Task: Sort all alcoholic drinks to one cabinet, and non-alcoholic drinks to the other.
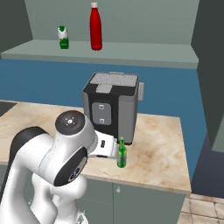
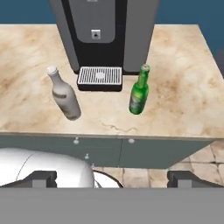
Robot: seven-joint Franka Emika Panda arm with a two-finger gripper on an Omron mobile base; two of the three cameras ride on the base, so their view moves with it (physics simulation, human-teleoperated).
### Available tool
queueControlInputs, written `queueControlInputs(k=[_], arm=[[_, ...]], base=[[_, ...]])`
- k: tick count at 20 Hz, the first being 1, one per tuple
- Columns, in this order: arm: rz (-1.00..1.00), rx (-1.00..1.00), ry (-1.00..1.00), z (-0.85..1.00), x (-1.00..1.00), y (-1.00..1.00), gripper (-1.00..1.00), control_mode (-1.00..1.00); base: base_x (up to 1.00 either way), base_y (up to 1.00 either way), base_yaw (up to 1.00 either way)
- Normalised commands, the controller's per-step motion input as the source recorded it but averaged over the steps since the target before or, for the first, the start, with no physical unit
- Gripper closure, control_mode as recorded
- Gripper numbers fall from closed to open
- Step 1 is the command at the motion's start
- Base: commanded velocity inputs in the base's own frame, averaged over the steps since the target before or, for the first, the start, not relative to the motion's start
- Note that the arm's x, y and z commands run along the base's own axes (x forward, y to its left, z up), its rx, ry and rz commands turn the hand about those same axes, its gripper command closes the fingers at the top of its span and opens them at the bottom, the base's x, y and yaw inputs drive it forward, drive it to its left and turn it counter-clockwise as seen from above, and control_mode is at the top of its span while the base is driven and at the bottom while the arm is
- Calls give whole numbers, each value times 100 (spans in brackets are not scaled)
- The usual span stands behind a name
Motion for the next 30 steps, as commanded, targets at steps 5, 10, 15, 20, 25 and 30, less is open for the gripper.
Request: queueControlInputs(k=[5,10,15,20,25,30], arm=[[0,-4,-6,-17,13,-15,-100,-100],[0,-8,-6,-15,15,-6,-100,-100],[0,-8,-5,-16,13,0,-100,-100],[0,-4,-2,-21,8,0,-100,-100],[0,0,0,-20,6,0,-100,-100],[0,0,-1,-14,9,0,-100,-100]], base=[[0,0,0],[0,0,0],[0,0,0],[0,0,0],[0,0,0],[0,0,0]])
